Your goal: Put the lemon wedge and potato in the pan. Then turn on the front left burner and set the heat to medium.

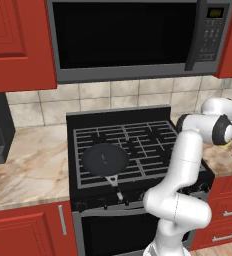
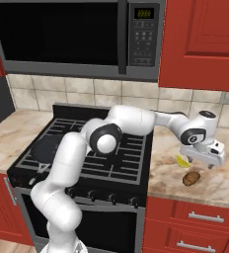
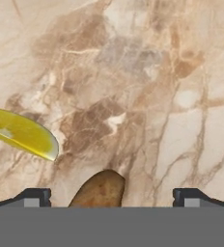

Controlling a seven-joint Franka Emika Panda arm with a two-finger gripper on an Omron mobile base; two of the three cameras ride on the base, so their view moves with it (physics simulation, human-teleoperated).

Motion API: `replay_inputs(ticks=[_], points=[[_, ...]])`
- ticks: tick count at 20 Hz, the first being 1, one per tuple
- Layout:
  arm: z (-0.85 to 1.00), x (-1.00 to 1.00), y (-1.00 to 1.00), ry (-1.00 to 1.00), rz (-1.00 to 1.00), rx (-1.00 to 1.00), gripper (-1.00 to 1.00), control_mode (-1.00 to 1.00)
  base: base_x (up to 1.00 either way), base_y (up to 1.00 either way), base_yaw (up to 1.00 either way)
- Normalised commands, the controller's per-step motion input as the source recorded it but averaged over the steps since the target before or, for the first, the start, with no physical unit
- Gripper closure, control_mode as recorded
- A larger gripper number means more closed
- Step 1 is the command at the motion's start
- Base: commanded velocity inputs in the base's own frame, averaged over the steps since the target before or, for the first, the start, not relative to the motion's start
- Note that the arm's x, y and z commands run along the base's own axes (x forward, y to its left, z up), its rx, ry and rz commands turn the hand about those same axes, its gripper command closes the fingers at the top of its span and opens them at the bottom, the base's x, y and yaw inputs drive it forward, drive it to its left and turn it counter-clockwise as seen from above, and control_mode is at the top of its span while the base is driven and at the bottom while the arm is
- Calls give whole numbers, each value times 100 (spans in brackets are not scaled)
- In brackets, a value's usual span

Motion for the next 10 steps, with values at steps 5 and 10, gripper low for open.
replay_inputs(ticks=[5,10], points=[[0,-19,0,1,-4,0,-100,-100,0,0,0],[-2,0,14,0,-5,0,-100,-100,0,0,0]])
